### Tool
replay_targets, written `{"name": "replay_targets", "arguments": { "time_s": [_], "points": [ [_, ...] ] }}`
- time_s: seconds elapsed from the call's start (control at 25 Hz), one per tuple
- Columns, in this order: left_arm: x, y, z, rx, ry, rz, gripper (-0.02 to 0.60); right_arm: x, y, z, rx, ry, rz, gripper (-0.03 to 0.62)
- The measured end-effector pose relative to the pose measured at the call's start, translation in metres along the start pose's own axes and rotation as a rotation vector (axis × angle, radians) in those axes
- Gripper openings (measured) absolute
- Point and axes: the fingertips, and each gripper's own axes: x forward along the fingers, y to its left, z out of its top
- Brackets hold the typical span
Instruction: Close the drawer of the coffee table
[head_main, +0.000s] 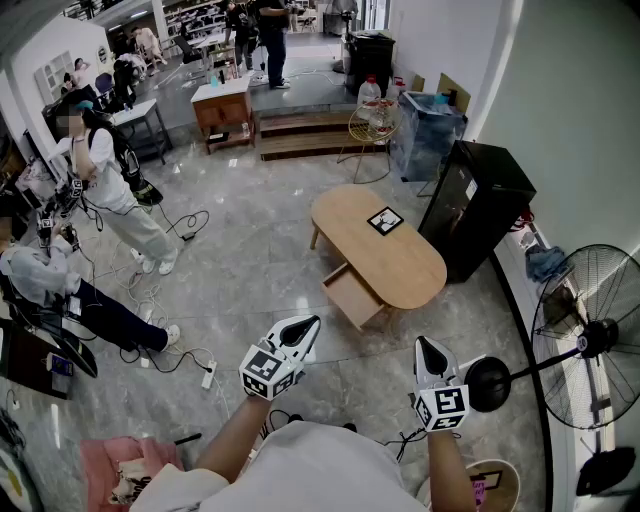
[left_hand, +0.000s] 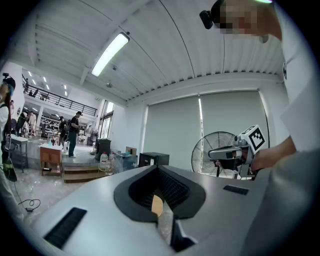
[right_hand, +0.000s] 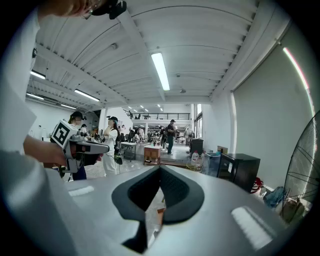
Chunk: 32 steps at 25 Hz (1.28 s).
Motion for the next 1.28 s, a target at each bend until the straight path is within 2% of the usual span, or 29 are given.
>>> {"name": "replay_targets", "arguments": {
  "time_s": [0.48, 1.04, 1.28],
  "points": [
    [0.0, -0.009, -0.002, -0.002, 0.005, -0.003, 0.006, -0.008, -0.001, 0.001, 0.001, -0.006, -0.001, 0.01],
    [0.009, -0.037, -0.011, -0.003, 0.025, 0.017, 0.006, -0.022, -0.015, -0.008, -0.005, -0.006, 0.035, 0.011],
    [0.016, -0.062, -0.018, 0.036, 0.05, 0.041, 0.006, -0.031, -0.029, -0.019, -0.006, 0.003, 0.068, 0.011]
  ]
}}
